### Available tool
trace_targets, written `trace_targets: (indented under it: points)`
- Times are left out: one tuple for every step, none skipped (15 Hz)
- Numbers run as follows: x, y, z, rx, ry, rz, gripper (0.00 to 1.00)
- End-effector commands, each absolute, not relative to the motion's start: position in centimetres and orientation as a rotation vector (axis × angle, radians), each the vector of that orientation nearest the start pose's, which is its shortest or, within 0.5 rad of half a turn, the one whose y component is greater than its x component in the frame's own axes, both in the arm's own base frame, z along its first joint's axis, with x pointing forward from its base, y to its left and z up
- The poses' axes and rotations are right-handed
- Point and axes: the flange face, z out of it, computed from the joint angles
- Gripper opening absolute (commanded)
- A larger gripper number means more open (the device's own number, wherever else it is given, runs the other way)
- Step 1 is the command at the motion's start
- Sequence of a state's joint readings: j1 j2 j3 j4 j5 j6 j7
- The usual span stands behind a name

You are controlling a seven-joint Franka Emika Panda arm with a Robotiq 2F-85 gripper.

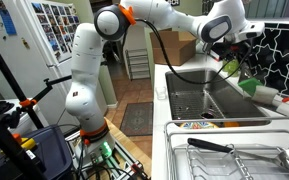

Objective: Close the tap faucet

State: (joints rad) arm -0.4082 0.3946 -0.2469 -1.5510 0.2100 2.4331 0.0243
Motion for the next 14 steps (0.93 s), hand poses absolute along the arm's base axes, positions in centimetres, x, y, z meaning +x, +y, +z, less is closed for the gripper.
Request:
trace_targets:
  points:
    - [59.1, -41.2, 47.8, -2.905, 1.025, -0.827, 0.96]
    - [59.4, -41.1, 47.6, -2.912, 0.994, -0.831, 0.8]
    - [59.7, -40.9, 47.4, -2.918, 0.97, -0.832, 0.74]
    - [59.9, -40.9, 47.2, -2.925, 0.946, -0.83, 0.68]
    - [60.1, -40.8, 47.1, -2.93, 0.925, -0.834, 0.6]
    - [60.4, -40.8, 46.9, -2.939, 0.907, -0.841, 0.53]
    - [60.6, -40.9, 46.8, -2.948, 0.889, -0.857, 0.43]
    - [60.8, -41.0, 46.6, -2.956, 0.876, -0.867, 0.36]
    - [60.9, -41.1, 46.5, -2.965, 0.86, -0.875, 0.28]
    - [61.1, -41.2, 46.3, -2.969, 0.853, -0.878, 0.26]
    - [61.2, -41.1, 46.2, -2.973, 0.838, -0.884, 0.26]
    - [61.4, -41.1, 46.0, -2.979, 0.825, -0.89, 0.22]
    - [61.5, -41.0, 45.8, -2.981, 0.813, -0.89, 0.14]
    - [61.6, -40.9, 45.7, -2.984, 0.803, -0.891, 0.06]
